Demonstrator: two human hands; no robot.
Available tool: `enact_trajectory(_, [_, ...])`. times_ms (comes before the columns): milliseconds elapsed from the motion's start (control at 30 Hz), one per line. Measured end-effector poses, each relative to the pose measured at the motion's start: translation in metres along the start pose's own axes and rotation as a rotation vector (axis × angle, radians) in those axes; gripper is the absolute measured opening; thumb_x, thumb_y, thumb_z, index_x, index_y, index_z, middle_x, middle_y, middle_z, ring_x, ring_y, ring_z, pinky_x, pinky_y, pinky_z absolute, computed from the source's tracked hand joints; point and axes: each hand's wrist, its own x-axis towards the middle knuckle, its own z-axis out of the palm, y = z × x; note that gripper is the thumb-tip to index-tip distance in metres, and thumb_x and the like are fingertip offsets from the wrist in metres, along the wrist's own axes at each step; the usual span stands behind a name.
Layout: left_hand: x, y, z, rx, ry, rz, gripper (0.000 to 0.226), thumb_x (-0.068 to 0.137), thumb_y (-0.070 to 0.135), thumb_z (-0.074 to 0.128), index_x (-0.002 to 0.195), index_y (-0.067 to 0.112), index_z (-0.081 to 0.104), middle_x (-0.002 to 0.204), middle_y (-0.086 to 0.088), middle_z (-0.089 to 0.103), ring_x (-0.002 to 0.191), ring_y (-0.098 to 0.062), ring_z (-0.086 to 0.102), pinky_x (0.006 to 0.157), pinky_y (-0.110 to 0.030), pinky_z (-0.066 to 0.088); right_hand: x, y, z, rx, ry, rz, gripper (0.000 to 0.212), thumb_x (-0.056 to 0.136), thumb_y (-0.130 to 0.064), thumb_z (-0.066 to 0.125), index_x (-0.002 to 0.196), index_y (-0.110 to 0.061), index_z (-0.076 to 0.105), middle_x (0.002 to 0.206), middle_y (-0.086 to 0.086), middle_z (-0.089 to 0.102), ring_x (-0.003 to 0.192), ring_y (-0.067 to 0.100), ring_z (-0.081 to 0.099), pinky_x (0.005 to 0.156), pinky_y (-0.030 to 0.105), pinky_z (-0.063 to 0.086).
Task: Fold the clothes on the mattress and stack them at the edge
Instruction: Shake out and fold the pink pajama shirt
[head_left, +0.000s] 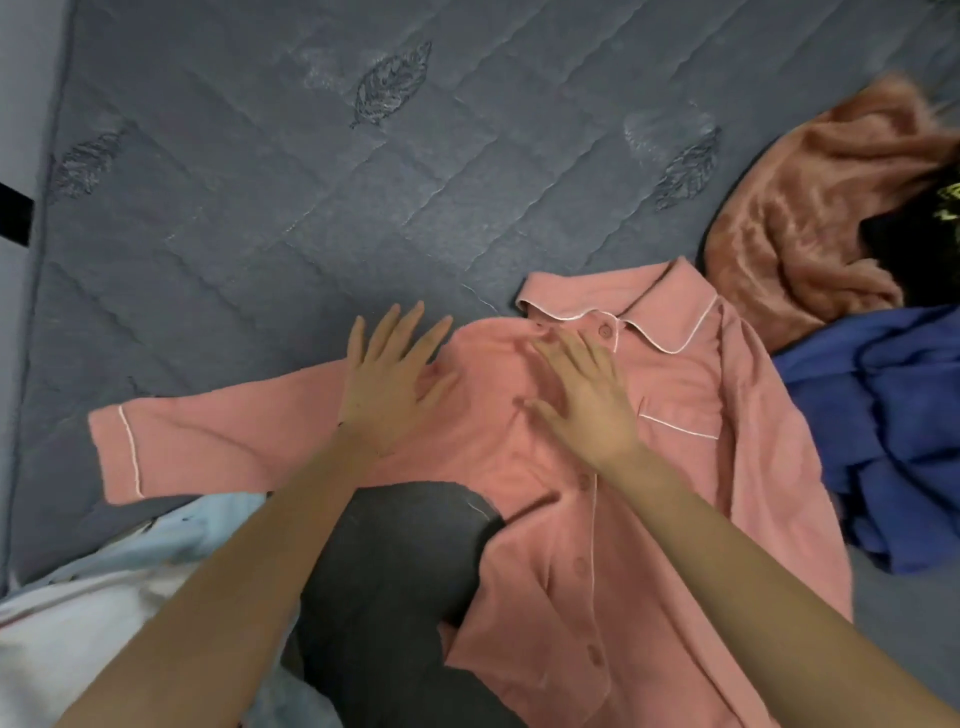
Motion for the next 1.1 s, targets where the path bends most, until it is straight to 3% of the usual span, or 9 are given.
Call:
enact_trajectory(100, [0.011,0.051,0.005,0.01,-0.023,0.018,0.065,0.09,0.057,0.028,0.144,0.023,0.042,0.152,-0.01,0.035,0.142,-0.034,0.029,0.115,-0.057,0.007,-0.021,0.04,-0.018,-0.008,0.057,0.022,0.069,0.085,-0.034,0.066,0.147,-0.024,0.037,0.156,0.004,0.028,0.147,0.029,0.016,0.118,0.044,0.011])
enact_trajectory(200, [0.019,0.103,0.013,0.009,-0.017,0.066,0.064,0.089,0.056,0.031,0.143,0.022,0.044,0.15,-0.01,0.04,0.14,-0.036,0.032,0.114,-0.06,0.013,-0.047,0.081,-0.037,-0.004,0.104,0.069,0.069,0.085,-0.039,0.068,0.145,-0.022,0.04,0.155,0.004,0.031,0.145,0.031,0.02,0.118,0.045,0.014])
enact_trajectory(367, [0.039,0.191,0.032,-0.062,-0.04,0.138,0.067,0.089,0.056,0.039,0.148,0.025,0.034,0.157,-0.011,0.025,0.145,-0.032,0.02,0.116,-0.056,0.009,-0.095,0.15,-0.06,0.037,0.181,0.222,0.067,0.084,-0.036,0.069,0.143,-0.017,0.044,0.15,0.008,0.038,0.142,0.034,0.027,0.114,0.047,0.017])
enact_trajectory(467, [0.051,0.238,0.045,-0.053,0.01,0.193,0.06,0.089,0.043,0.061,0.141,0.018,0.047,0.148,-0.019,0.038,0.139,-0.041,0.031,0.114,-0.061,0.015,-0.118,0.186,-0.064,0.067,0.164,0.385,0.068,0.085,-0.039,0.067,0.144,-0.015,0.042,0.146,0.01,0.039,0.138,0.031,0.03,0.11,0.043,0.023])
enact_trajectory(567, [0.061,0.282,0.057,-0.1,-0.018,0.168,0.053,0.091,0.041,0.058,0.136,0.015,0.051,0.139,-0.014,0.049,0.131,-0.037,0.042,0.112,-0.05,0.023,-0.135,0.209,-0.063,0.11,0.155,0.484,0.062,0.081,-0.037,0.071,0.131,-0.008,0.048,0.128,0.01,0.046,0.119,0.031,0.041,0.095,0.039,0.031])
enact_trajectory(733, [0.067,0.331,0.073,-0.413,-0.22,-0.294,0.034,0.09,0.038,0.061,0.093,0.005,0.06,0.091,-0.013,0.068,0.09,-0.033,0.061,0.076,-0.038,0.042,-0.144,0.213,-0.053,0.268,0.156,0.469,0.04,0.085,-0.034,0.068,0.105,-0.002,0.055,0.104,0.012,0.051,0.095,0.029,0.048,0.079,0.036,0.036])
enact_trajectory(867, [0.072,0.349,0.065,-0.45,-0.219,-0.356,0.024,0.089,0.023,0.059,0.069,0.012,0.054,0.081,-0.014,0.066,0.081,-0.032,0.061,0.073,-0.037,0.042,-0.156,0.209,-0.04,0.398,0.05,0.522,0.042,0.086,-0.041,0.062,0.108,-0.006,0.056,0.106,0.008,0.053,0.099,0.027,0.05,0.078,0.03,0.035])
enact_trajectory(1000, [0.083,0.384,0.05,-0.694,-0.13,-0.315,0.043,0.09,0.01,0.057,0.054,0.017,0.035,0.052,0.002,0.04,0.054,-0.013,0.04,0.061,-0.032,0.035,-0.16,0.197,-0.028,0.385,-0.019,0.574,0.064,0.087,-0.056,0.054,0.132,-0.012,0.045,0.134,0.005,0.047,0.125,0.024,0.042,0.103,0.032,0.032])
enact_trajectory(1100, [0.094,0.413,0.039,-0.758,-0.084,-0.253,0.049,0.091,0.013,0.059,0.05,0.019,0.034,0.048,0.009,0.034,0.048,-0.005,0.033,0.051,-0.02,0.029,-0.164,0.205,-0.037,0.432,-0.015,0.635,0.048,0.092,-0.04,0.051,0.134,-0.018,0.043,0.135,0.003,0.049,0.123,0.023,0.047,0.097,0.033,0.038])
